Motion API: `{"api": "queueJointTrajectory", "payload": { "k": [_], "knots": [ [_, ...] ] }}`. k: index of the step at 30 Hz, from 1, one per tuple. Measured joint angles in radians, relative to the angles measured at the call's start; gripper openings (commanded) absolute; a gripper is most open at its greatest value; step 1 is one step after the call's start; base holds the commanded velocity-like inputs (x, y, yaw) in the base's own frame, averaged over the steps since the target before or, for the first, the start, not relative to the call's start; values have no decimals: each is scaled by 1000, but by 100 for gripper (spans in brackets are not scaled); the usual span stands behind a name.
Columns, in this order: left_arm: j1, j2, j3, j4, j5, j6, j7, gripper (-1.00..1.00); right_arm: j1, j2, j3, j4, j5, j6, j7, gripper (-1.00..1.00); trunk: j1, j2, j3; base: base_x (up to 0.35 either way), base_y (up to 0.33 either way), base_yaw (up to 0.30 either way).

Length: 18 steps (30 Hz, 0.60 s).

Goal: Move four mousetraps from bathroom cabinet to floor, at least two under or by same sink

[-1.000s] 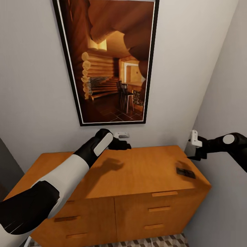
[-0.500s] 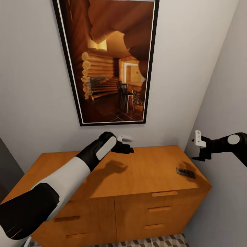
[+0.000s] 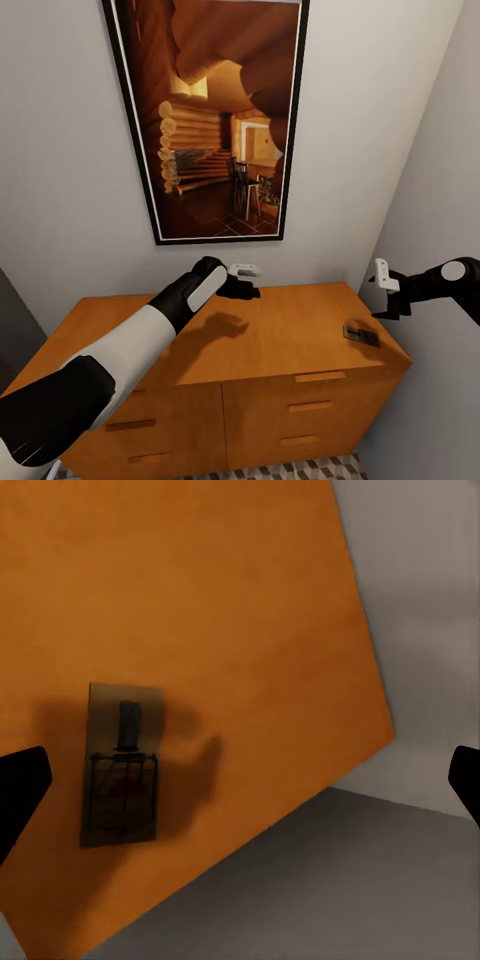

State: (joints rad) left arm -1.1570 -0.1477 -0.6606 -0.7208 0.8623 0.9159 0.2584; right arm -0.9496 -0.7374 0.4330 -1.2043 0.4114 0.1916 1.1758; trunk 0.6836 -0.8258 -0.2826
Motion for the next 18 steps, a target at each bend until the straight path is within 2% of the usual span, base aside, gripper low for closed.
{"api": "queueJointTrajectory", "payload": {
  "k": [9, 18],
  "knots": [
    [0, 0, -1, 0, 24, -1, -2, 100, 1, 4, -1, -3, -9, -25, 19, 100, 0, 0, 0, 0, 0, 0],
    [1, 0, -2, 0, 32, -1, -2, 100, 0, 5, -1, -5, -12, -67, 25, 100, 0, 0, 0, 0, 0, 0]
  ]
}}
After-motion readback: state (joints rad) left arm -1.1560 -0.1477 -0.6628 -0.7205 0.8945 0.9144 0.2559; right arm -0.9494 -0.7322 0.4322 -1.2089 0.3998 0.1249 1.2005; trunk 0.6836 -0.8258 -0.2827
